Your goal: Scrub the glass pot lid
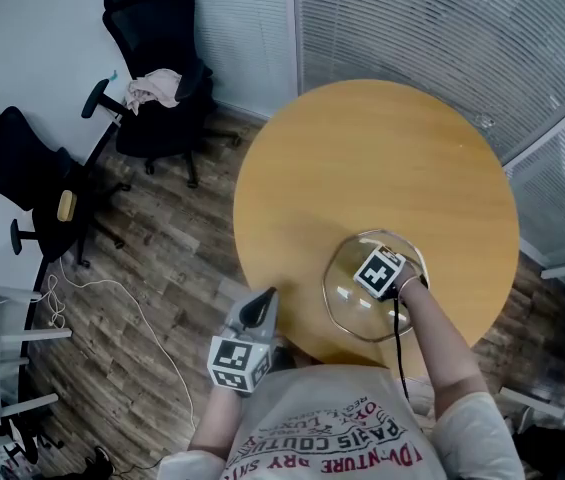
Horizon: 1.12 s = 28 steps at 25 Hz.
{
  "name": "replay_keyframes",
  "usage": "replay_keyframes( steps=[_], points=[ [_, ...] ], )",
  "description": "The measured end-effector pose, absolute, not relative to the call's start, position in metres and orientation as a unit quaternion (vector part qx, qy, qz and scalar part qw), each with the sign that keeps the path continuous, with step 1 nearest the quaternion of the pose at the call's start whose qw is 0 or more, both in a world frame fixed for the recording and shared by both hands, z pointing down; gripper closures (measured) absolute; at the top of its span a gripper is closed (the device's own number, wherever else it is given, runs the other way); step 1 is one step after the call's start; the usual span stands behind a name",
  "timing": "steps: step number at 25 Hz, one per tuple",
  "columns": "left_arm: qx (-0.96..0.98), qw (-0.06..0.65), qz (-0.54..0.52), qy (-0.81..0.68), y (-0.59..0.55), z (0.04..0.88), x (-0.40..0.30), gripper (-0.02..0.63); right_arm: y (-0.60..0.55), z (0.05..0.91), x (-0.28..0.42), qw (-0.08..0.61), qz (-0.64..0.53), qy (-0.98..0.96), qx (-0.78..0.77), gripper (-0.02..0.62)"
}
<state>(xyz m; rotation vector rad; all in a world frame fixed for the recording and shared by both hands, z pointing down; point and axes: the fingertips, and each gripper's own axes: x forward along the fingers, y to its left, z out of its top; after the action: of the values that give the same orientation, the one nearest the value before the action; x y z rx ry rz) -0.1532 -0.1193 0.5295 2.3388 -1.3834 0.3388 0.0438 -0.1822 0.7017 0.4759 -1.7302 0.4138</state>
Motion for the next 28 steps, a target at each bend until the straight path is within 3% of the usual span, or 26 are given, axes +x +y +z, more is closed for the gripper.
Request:
replay_keyframes(
  steps=[19,28],
  points=[
    [0.844,0.195,0.117,-0.486,-0.105,0.518,-0.181,0.598,-0.143,0.707,0.005,0.684,0.029,-0.719,0.119,0.537],
    [0.857,0.184,0.108,-0.468,-0.104,0.507,-0.175,0.6,-0.115,0.705,0.008,0.683,0.04,-0.719,0.122,0.537]
  ],
)
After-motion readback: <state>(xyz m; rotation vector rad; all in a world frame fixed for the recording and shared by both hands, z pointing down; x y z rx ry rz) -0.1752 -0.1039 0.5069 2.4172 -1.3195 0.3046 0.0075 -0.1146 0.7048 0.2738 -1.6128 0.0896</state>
